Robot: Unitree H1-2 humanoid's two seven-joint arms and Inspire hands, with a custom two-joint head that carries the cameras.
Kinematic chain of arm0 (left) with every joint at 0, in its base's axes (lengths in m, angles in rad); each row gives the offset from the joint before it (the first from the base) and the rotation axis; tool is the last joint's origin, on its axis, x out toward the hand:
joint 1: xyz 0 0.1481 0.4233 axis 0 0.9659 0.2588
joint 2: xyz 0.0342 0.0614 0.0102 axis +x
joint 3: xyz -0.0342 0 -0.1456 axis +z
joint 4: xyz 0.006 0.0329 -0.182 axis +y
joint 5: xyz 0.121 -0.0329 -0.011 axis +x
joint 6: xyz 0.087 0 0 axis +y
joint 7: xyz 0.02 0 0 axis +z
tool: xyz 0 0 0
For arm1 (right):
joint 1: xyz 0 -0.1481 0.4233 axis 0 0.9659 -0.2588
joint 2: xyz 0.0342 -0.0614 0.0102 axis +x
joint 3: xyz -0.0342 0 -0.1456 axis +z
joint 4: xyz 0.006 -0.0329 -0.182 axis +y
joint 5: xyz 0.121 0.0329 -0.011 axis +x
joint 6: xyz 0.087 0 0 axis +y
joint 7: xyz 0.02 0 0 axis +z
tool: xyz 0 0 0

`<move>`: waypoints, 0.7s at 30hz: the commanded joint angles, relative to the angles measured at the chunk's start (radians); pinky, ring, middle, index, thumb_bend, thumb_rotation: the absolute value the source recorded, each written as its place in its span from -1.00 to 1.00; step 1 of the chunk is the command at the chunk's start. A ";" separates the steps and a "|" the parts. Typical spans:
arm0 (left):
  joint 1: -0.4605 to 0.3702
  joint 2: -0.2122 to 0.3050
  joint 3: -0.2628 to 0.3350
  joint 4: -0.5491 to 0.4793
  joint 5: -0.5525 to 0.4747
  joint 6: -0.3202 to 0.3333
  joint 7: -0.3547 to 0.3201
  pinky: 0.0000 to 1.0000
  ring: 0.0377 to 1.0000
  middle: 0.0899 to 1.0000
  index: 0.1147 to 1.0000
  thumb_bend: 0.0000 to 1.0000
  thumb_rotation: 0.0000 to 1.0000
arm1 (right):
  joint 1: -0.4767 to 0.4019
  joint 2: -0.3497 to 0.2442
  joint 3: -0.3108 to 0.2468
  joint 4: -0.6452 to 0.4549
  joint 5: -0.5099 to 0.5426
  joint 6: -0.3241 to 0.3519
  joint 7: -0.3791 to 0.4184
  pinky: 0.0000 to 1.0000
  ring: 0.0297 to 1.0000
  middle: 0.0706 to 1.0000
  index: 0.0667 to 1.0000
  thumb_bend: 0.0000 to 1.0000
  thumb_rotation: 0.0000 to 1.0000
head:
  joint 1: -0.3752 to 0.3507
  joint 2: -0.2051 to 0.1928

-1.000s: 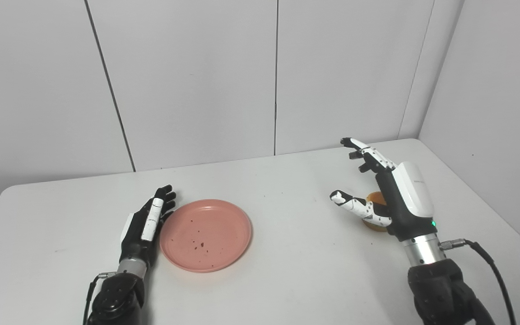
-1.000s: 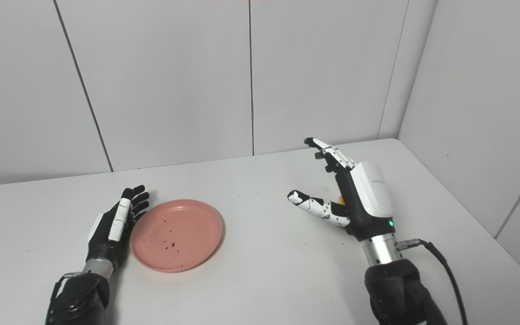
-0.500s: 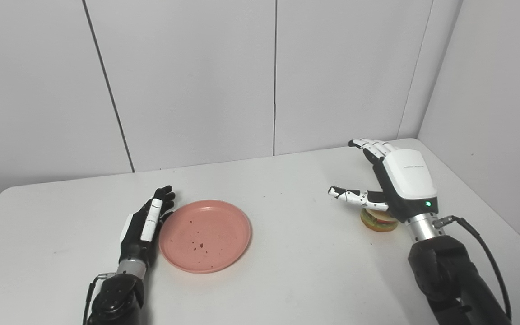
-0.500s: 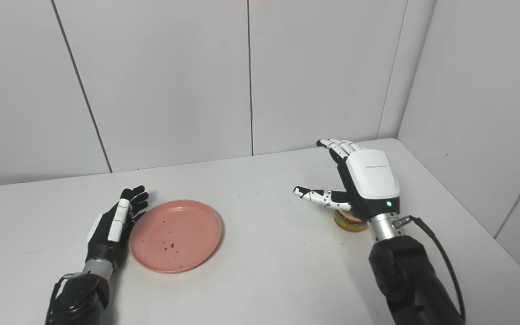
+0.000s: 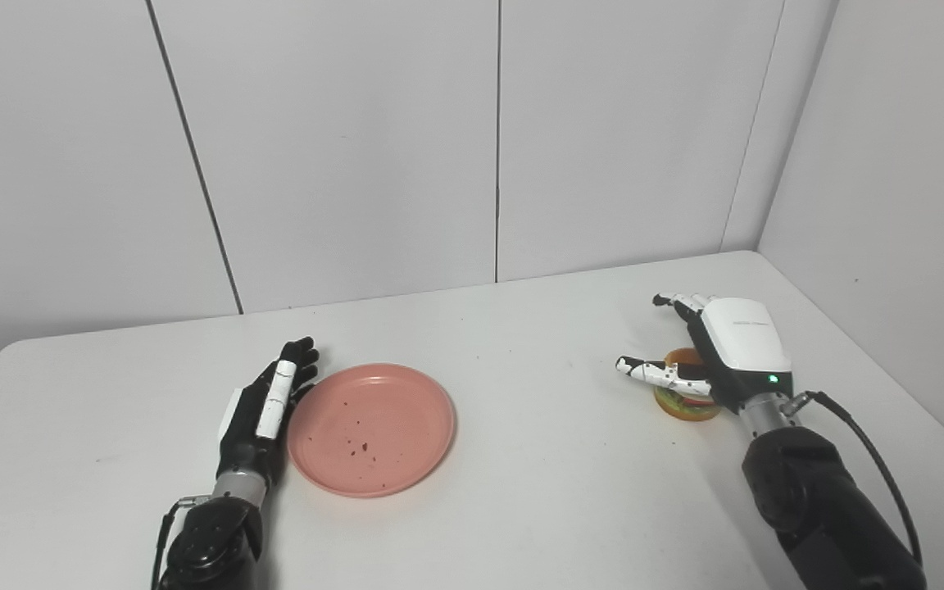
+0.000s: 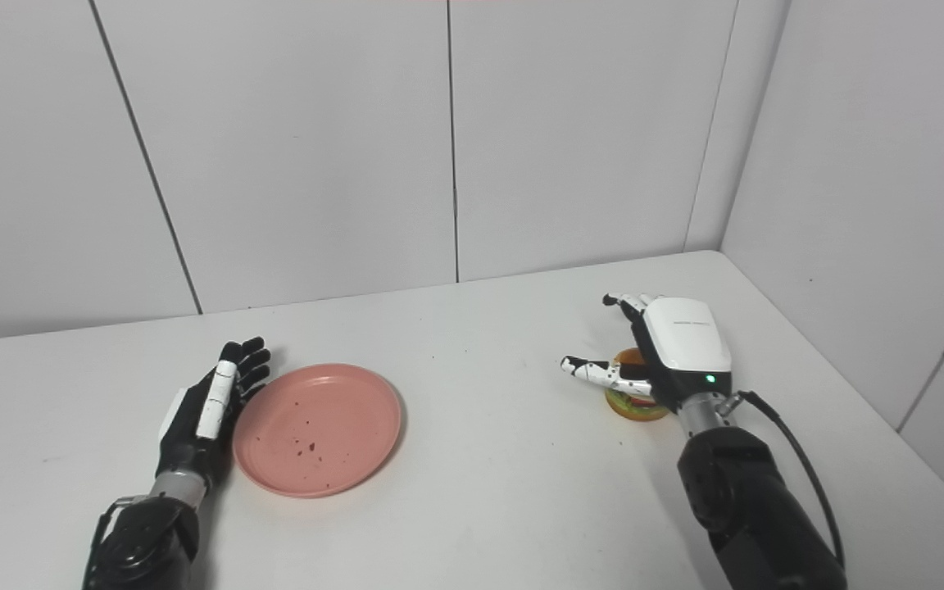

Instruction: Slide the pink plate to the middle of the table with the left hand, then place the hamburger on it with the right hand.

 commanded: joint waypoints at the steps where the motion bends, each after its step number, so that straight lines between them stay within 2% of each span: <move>1: -0.029 -0.003 -0.006 -0.012 0.000 0.005 -0.009 0.94 0.77 0.71 0.56 0.77 0.79 | -0.055 -0.028 0.005 0.001 0.020 -0.012 -0.027 0.24 0.47 0.51 0.45 0.42 0.88 | 0.001 0.000; 6: -0.025 -0.004 -0.009 -0.027 0.001 0.014 -0.009 0.94 0.78 0.72 0.56 0.77 0.80 | -0.055 -0.031 0.022 0.037 0.058 -0.004 -0.016 0.23 0.46 0.50 0.46 0.40 0.87 | 0.003 0.008; 17: -0.016 -0.005 -0.016 -0.052 0.008 0.038 -0.006 0.94 0.78 0.72 0.56 0.77 0.80 | -0.065 -0.032 0.062 0.136 0.105 -0.035 -0.054 0.22 0.46 0.49 0.44 0.38 0.82 | 0.011 0.018; 21: -0.015 -0.006 -0.017 -0.059 0.006 0.045 -0.007 0.94 0.78 0.72 0.55 0.77 0.80 | -0.068 -0.029 0.084 0.145 0.113 -0.026 -0.052 0.21 0.47 0.50 0.45 0.37 0.82 | 0.012 0.021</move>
